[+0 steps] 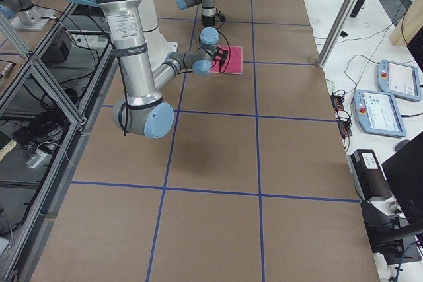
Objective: Fold towel twice with both arms
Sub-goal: 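Grasp the near corner with the right gripper while the left gripper holds its corner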
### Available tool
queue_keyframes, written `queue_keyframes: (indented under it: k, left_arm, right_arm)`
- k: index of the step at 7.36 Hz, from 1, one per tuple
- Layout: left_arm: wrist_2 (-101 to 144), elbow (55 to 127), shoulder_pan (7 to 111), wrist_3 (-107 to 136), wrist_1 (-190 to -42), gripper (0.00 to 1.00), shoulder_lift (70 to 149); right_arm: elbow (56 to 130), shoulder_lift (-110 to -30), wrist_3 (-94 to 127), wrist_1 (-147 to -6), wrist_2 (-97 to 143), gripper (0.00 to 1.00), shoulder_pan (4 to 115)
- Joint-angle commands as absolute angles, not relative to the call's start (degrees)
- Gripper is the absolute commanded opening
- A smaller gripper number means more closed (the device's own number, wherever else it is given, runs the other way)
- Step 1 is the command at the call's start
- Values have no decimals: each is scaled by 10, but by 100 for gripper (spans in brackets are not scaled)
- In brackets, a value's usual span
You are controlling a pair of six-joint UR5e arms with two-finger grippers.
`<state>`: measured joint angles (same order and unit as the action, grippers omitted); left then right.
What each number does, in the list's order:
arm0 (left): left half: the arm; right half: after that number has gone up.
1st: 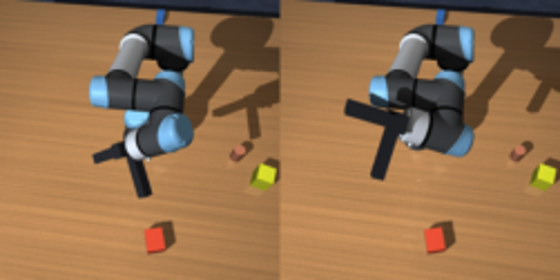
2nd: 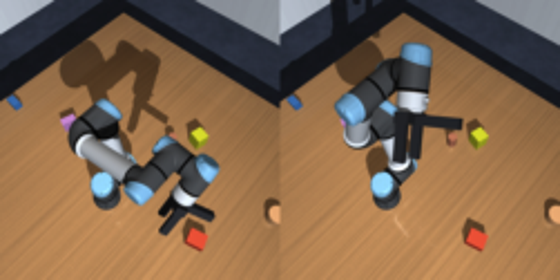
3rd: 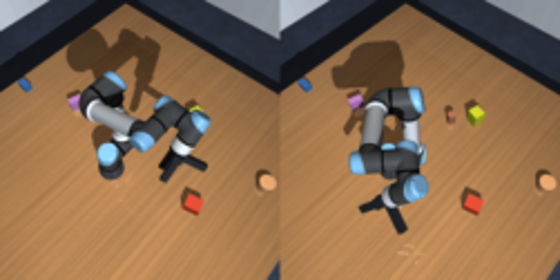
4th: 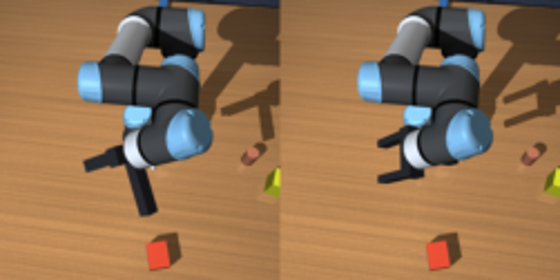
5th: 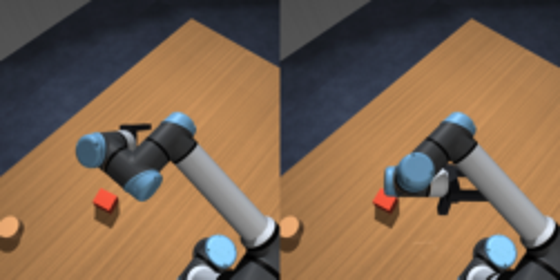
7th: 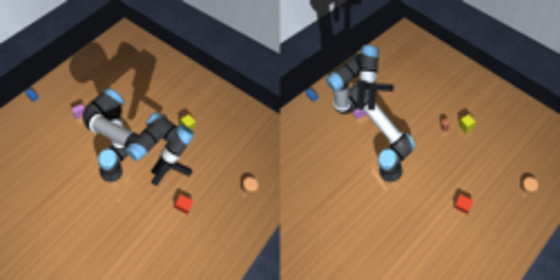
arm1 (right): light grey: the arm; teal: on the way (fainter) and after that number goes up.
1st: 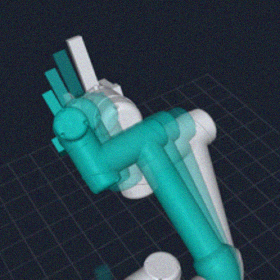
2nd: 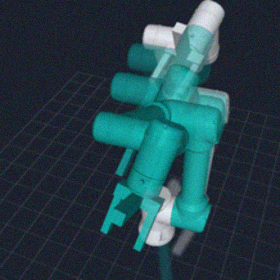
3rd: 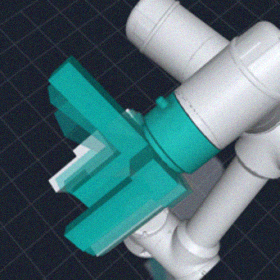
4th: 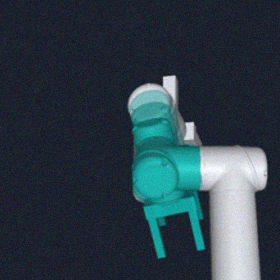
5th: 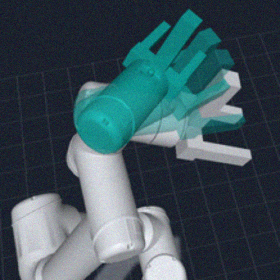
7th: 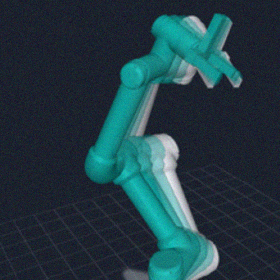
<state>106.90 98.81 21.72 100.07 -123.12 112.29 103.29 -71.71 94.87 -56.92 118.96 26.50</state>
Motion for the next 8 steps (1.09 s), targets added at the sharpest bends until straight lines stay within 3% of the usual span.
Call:
queue_keyframes:
  k: [1,6,8]
  left_arm:
    - [1070,993,218,1000,-1231,0,1124]
    - [1071,1005,219,1001,-1230,0,1123]
    - [1071,1005,219,1001,-1230,0,1122]
  right_arm:
    - [1017,-710,951,-570,1174,99,250]
    - [983,-685,951,-570,1156,95,236]
    - [981,-685,951,-570,1156,74,236]
